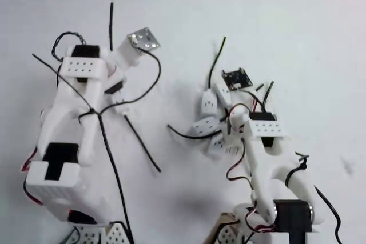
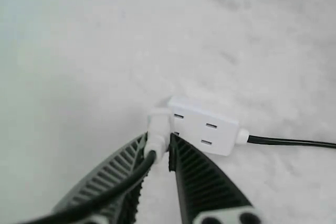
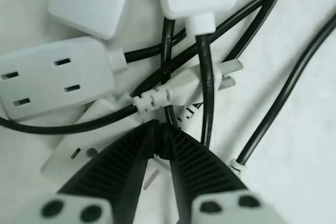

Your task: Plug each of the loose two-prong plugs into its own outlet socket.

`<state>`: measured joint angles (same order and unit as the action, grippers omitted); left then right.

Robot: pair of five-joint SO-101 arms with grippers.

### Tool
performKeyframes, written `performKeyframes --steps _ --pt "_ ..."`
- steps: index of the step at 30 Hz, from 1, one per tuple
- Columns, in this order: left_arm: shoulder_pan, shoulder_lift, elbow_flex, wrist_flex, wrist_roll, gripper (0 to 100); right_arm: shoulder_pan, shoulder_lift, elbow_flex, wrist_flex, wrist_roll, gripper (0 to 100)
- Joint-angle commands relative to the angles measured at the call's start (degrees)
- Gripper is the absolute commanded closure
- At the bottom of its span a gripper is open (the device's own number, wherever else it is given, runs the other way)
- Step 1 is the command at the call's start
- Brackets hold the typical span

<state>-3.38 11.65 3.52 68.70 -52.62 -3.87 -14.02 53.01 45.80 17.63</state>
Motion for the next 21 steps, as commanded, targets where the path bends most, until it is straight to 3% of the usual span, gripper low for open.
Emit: performKeyframes --steps 1,12,21 --pt "0.22 -0.84 -0.26 -0.26 -0.35 98 0.31 0.84 -0.79 -1.19 0.09 98.0" --pt "0.40 -0.92 -0.18 6.68 -1.93 98 0.40 0.84 -0.62 -1.80 0.09 98.0" --pt "-0.13 -0.40 3.34 -2.02 -1.85 98 0.40 0.84 -0.62 -1.89 0.09 98.0"
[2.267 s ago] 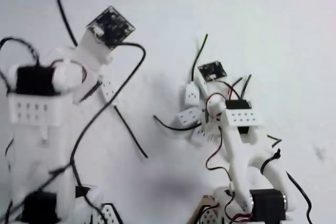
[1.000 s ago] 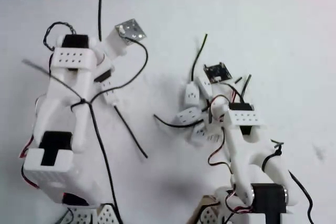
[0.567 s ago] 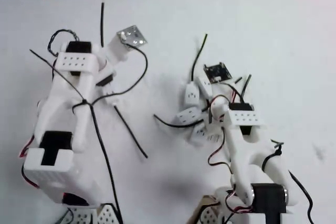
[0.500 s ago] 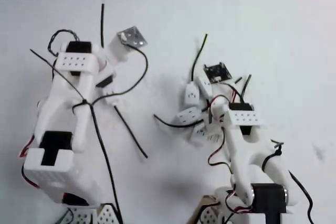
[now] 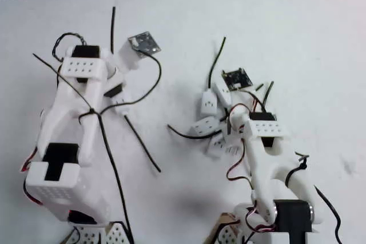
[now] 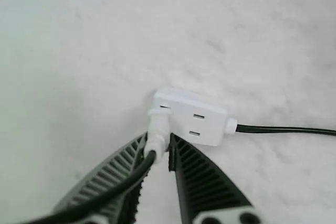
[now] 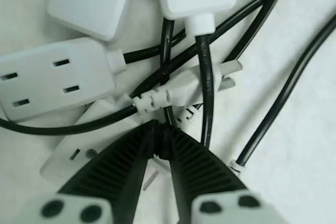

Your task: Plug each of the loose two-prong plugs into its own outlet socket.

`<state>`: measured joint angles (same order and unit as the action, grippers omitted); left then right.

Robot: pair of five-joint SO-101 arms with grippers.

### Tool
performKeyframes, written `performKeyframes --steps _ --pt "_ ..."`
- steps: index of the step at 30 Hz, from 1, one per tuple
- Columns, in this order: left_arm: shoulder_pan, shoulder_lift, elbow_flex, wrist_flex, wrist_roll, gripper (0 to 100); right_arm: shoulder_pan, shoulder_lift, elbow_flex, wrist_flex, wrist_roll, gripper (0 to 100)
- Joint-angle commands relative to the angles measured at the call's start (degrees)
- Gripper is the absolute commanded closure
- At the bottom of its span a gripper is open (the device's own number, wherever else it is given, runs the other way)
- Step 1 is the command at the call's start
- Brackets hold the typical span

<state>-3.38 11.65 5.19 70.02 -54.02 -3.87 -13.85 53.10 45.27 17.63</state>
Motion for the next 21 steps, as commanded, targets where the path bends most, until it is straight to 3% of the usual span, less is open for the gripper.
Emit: performKeyframes --steps 1,6,21 --pt "-0.13 -0.31 2.99 -4.92 -0.44 98 0.40 0.66 -0.70 -1.36 0.09 98.0" --pt "-0.13 -0.40 7.47 -9.05 -0.44 98 0.40 0.66 -0.70 -1.36 0.09 98.0" --pt "1.71 3.12 8.62 -9.14 -1.76 98 0.57 0.66 -0.70 -1.36 0.09 98.0"
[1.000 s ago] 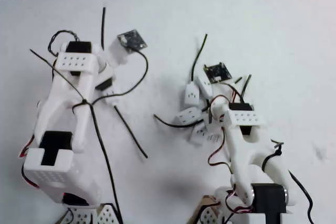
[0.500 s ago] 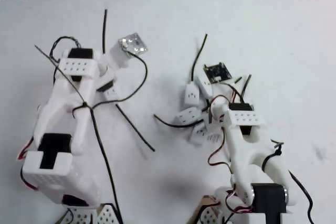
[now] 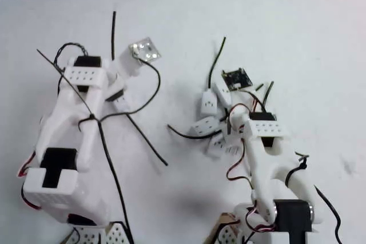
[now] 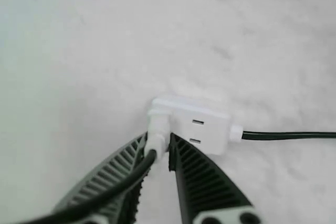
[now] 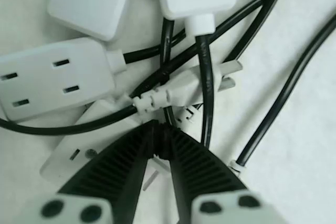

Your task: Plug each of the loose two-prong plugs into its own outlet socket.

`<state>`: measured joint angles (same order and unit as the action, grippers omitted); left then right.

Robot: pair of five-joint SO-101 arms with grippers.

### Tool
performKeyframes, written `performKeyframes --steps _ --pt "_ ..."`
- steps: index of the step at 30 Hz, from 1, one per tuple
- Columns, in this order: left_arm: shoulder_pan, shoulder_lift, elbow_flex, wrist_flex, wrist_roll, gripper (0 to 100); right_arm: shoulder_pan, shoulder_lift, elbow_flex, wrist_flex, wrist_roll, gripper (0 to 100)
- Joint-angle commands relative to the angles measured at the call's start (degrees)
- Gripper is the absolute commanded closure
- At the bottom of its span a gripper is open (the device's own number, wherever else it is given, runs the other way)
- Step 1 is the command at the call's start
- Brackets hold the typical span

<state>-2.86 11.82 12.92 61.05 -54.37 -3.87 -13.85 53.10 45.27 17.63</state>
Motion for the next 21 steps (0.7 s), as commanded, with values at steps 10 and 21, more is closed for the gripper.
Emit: performKeyframes --steps 10,21 --pt "5.49 2.77 -3.43 12.22 -1.85 98 0.66 0.66 -0.70 -1.36 0.09 98.0" --pt "10.77 2.24 -1.14 13.27 5.10 98 0.66 0.66 -0.70 -1.36 0.09 98.0"
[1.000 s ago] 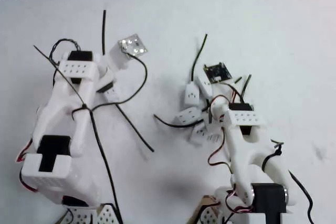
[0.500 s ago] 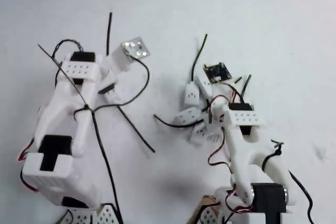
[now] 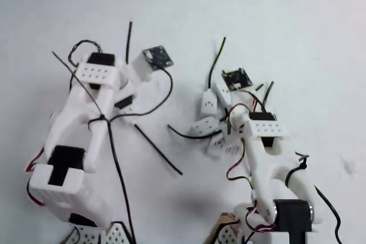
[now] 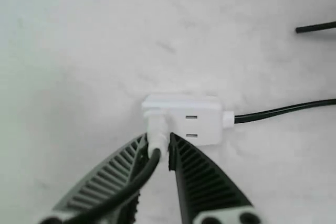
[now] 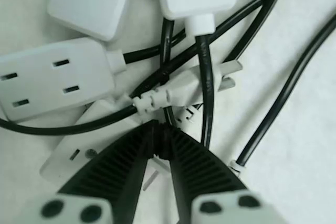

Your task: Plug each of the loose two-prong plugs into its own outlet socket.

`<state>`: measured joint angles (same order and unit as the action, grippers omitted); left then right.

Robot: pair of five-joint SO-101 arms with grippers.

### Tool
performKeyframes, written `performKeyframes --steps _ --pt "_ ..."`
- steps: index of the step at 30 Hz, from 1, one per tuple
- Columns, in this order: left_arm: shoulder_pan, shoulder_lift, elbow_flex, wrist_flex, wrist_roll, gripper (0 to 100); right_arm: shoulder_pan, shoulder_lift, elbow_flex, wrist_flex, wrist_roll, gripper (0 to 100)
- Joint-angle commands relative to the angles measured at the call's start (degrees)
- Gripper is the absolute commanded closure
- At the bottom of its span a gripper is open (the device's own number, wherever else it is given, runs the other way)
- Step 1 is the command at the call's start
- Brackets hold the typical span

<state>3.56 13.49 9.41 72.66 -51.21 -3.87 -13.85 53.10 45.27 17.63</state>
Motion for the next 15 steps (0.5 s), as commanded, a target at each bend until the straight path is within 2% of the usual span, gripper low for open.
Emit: performKeyframes --steps 1,3,6,10,15 --pt "5.76 0.40 3.16 1.67 2.46 98 0.66 0.66 -0.70 -1.36 0.09 98.0" --pt "9.01 -1.01 5.63 0.35 4.40 98 0.75 0.66 -0.70 -1.45 0.09 98.0" --pt "12.09 -5.32 11.08 -6.33 8.79 98 1.45 0.66 -0.79 -1.45 0.00 98.0" --pt "14.46 -11.38 19.87 -13.01 9.67 98 4.09 0.48 -0.97 -1.98 -3.96 98.0" --pt "11.47 -16.40 24.26 -13.01 9.49 98 4.18 0.48 -0.97 -2.33 -4.31 98.0"
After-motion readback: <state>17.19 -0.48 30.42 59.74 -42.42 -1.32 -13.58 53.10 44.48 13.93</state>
